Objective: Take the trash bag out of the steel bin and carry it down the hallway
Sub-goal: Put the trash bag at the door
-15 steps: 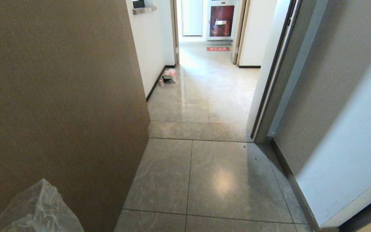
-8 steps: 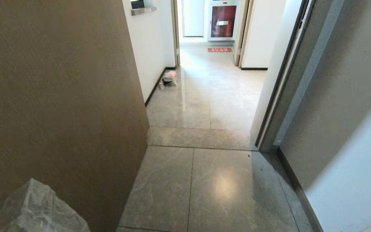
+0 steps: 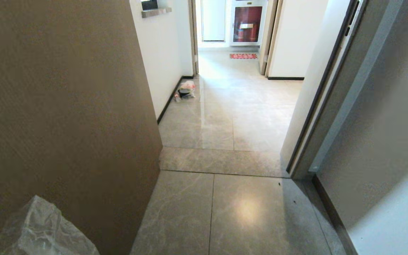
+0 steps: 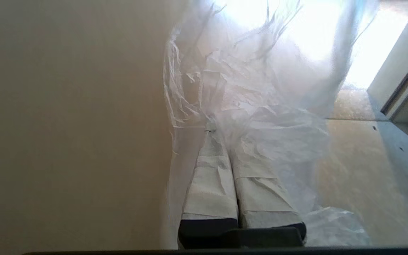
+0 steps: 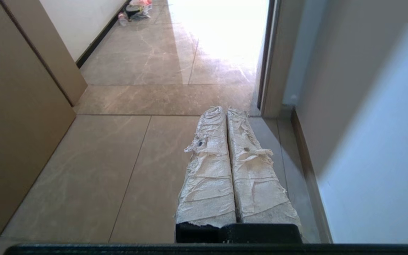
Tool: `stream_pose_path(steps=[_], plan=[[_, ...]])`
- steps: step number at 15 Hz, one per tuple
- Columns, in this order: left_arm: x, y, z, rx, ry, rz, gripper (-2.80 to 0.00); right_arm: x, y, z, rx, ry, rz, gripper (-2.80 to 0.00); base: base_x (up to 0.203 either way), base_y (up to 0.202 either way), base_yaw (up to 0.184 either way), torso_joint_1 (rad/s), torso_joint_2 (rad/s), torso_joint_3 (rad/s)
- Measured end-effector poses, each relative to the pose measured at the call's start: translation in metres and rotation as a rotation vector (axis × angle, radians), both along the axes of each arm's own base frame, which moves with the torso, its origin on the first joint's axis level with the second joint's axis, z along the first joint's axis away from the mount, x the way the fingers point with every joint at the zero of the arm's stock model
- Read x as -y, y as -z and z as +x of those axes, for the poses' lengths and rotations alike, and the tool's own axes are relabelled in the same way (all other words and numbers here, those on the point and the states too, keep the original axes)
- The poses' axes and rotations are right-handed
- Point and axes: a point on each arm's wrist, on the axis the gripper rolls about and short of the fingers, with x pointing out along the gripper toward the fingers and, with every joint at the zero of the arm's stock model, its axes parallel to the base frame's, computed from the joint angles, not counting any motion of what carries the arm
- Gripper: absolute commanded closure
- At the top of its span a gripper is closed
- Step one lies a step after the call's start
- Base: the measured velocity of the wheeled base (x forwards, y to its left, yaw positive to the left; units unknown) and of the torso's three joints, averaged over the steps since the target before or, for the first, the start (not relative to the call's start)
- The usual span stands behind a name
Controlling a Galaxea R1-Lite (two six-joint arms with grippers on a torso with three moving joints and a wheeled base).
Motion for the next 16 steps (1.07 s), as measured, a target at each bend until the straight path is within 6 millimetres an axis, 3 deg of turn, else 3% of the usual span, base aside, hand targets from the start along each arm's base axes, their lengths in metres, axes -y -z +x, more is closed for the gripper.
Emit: stream_pose_path(steps=[16], plan=[[0.0000,-0.0001,0.0000,0.001,0.000,0.000,0.00,0.0000,0.0000,0.0000,0.000,0.001,0.000,0.00,0.193,0.000,0.001,0.004,0.00,0.001]])
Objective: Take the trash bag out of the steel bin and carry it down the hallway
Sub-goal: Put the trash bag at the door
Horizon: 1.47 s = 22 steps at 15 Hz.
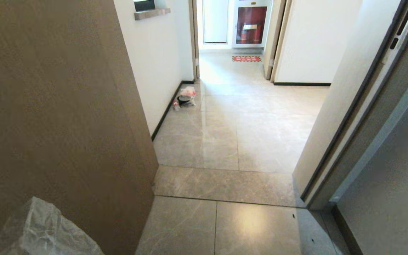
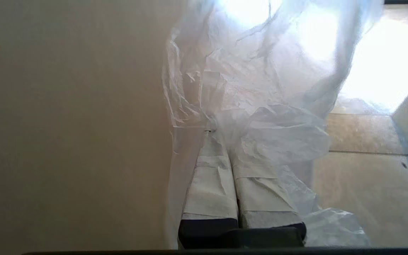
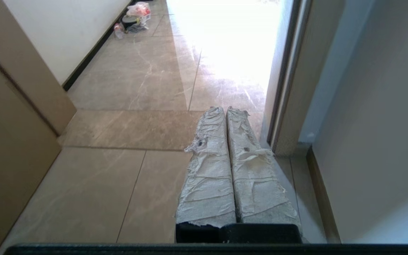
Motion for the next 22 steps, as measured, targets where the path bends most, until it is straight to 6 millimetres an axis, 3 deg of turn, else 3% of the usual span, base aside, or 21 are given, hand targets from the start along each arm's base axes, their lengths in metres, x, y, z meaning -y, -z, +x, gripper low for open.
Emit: stream_pose_path(steps=[16,22], plan=[[0.0000,-0.0001,0.0000,0.001,0.000,0.000,0.00,0.0000,0.0000,0.0000,0.000,-0.001,0.000,0.00,0.192,0.000,0.001,0.002,0.00,0.001],[0.0000,0.0000,0.0000,0.000,0.000,0.000,0.00,0.0000,0.0000,0.0000,0.000,-0.002,0.000,0.00,0.024,0.000,0.000,0.001,0.00,0.000]])
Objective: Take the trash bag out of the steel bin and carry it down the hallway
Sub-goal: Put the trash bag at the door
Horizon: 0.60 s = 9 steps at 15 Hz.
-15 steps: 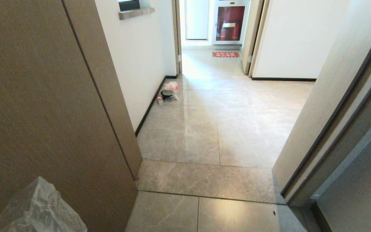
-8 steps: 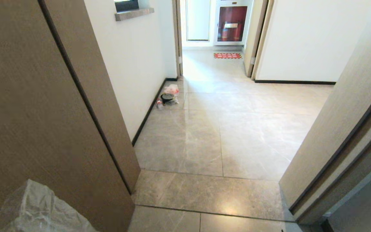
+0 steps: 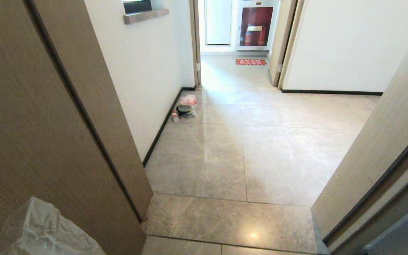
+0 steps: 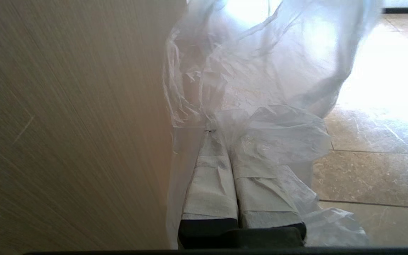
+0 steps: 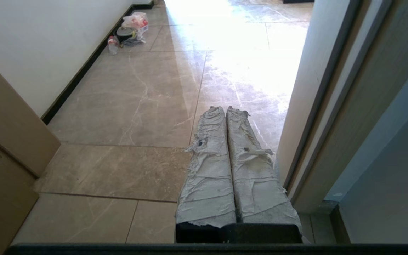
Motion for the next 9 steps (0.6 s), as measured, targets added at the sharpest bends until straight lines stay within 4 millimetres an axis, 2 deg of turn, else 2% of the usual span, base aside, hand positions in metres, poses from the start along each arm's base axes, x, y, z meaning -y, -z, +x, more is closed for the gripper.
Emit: stream_pose_path(steps=[4,9], plan=[[0.0000,0.0000,0.0000,0.000,0.000,0.000,0.00,0.0000,0.0000,0.0000,0.000,0.001,0.000,0.00,0.000,-0.015,0.000,0.002,0.00,0.000],[0.0000,0.0000,0.0000,0.000,0.000,0.000,0.00,0.0000,0.0000,0.0000,0.000,0.000,0.000,0.00,0.000,-0.173,0.003,0.002,0.00,0.002]])
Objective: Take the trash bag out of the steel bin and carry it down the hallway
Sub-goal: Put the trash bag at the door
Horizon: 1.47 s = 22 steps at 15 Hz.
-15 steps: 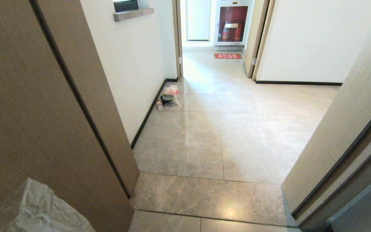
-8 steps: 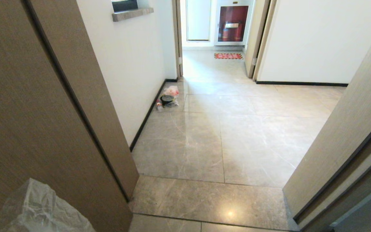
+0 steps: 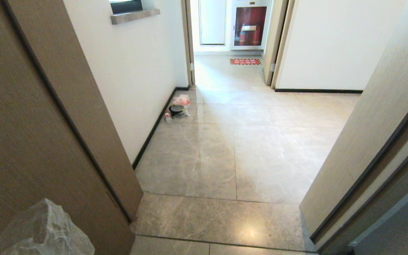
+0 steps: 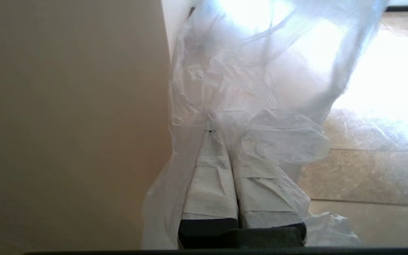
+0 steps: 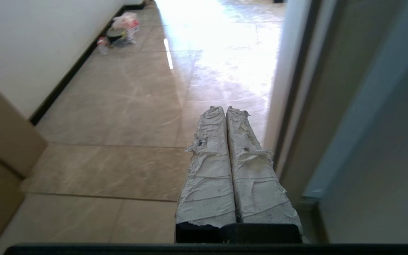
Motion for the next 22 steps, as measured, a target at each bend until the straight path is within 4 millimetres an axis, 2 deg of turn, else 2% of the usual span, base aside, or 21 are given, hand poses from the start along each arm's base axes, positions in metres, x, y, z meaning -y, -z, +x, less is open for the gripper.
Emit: stream_pose_path(steps=[4,11,22], plan=[[0.0000,0.0000,0.0000,0.000,0.000,0.000,0.00,0.0000,0.0000,0.0000,0.000,0.000,0.000,0.00,0.000,-0.132,-0.002,0.002,0.00,0.000],[0.0000,0.0000,0.0000,0.000,0.000,-0.001,0.00,0.0000,0.0000,0.0000,0.000,0.001,0.000,0.00,0.000,0.000,0.000,0.000,0.00,0.000],[0.0000,0.0001,0.0000,-0.001,0.000,0.000,0.00,0.0000,0.0000,0.0000,0.000,0.001,0.000,0.00,0.182,0.000,0.000,0.001,0.00,0.003]])
